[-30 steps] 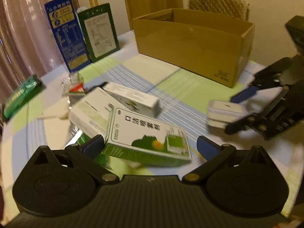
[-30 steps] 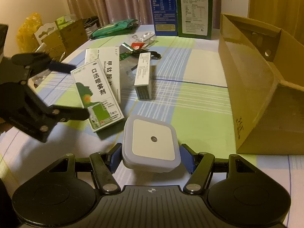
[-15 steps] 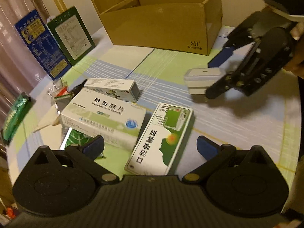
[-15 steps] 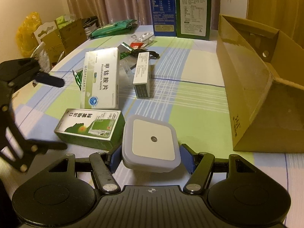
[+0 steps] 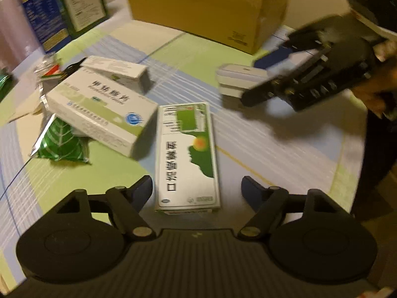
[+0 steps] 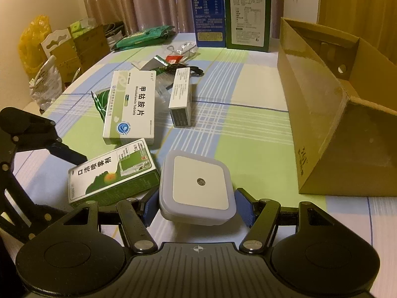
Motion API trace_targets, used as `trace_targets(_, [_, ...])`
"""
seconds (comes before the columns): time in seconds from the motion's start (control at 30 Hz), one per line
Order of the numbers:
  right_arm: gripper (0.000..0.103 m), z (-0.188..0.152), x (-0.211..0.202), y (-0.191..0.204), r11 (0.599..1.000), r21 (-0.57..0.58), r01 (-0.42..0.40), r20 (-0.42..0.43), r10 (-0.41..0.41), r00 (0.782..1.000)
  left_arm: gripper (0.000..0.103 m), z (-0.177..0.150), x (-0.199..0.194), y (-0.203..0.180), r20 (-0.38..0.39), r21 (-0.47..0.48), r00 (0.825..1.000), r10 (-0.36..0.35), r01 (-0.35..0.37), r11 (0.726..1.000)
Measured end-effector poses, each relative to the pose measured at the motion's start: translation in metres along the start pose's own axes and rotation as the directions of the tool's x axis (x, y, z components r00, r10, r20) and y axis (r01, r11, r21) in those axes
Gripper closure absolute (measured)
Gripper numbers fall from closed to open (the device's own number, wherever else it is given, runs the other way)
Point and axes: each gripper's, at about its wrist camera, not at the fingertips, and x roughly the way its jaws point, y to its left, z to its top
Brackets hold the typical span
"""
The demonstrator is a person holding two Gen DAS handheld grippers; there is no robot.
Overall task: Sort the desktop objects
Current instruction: 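Grasp the green-and-white spray box with the left gripper while the right holds the container, then carry the container with the right gripper while the left carries the spray box to the cardboard box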
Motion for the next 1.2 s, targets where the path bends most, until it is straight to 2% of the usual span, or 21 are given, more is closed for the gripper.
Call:
trace_targets(0.1, [0.041, -0.002, 0.0, 0.001, 1.0, -0.006, 0.01, -0.001, -0.01, 1.0, 0.03, 0.005, 0.011, 0.003, -0.007, -0.072, 1.0, 0.028, -0.028, 0.997])
trace_targets(0.2, [0.041, -0.005, -0.002, 0.003, 0.999, -0.029, 0.029, 0.003, -0.029, 1.0, 0.046, 0.013, 0.021, 0.006, -0.003, -0.13, 0.999, 0.035, -0.035, 0.991])
trace_targets(0.3, [0.041, -0.007, -0.003, 0.002, 0.999, -0.029, 0.033, 0.007, -0.033, 0.999, 0.052, 0.019, 0.028, 0.003, -0.004, -0.145, 0.999, 0.051, -0.051, 0.988])
trace_targets(0.57, [0.041, -0.007, -0.002, 0.001, 1.0, -0.023, 0.018, 0.017, -0.018, 1.0, 0.052, 0.018, 0.029, -0.009, -0.004, -0.18, 0.995, 0.098, -0.097, 0.979])
trace_targets(0.77, [0.04, -0.002, 0.004, -0.005, 0.999, 0.032, -0.017, 0.004, 0.017, 1.0, 0.052, 0.016, 0.029, -0.009, 0.001, -0.194, 0.996, 0.092, -0.09, 0.977])
trace_targets(1.03, [0.04, -0.002, 0.006, -0.006, 0.999, 0.046, -0.026, 0.013, 0.026, 1.0, 0.052, 0.015, 0.031, -0.01, 0.001, -0.216, 0.996, 0.087, -0.085, 0.973])
trace_targets(1.1, [0.038, -0.002, 0.007, -0.009, 0.997, 0.077, -0.033, 0.013, 0.032, 0.999, 0.052, 0.015, 0.031, -0.009, 0.004, -0.224, 0.996, 0.088, -0.085, 0.971])
trace_targets(1.17, [0.027, -0.001, 0.008, -0.014, 0.989, 0.14, -0.049, 0.015, 0.047, 0.999, 0.052, 0.015, 0.031, -0.009, 0.008, -0.235, 0.996, 0.089, -0.085, 0.968])
trace_targets(1.2, [0.026, 0.0, 0.008, -0.017, 0.984, 0.169, -0.061, 0.02, 0.058, 0.998, 0.052, 0.015, 0.031, -0.008, 0.011, -0.241, 0.996, 0.089, -0.084, 0.967])
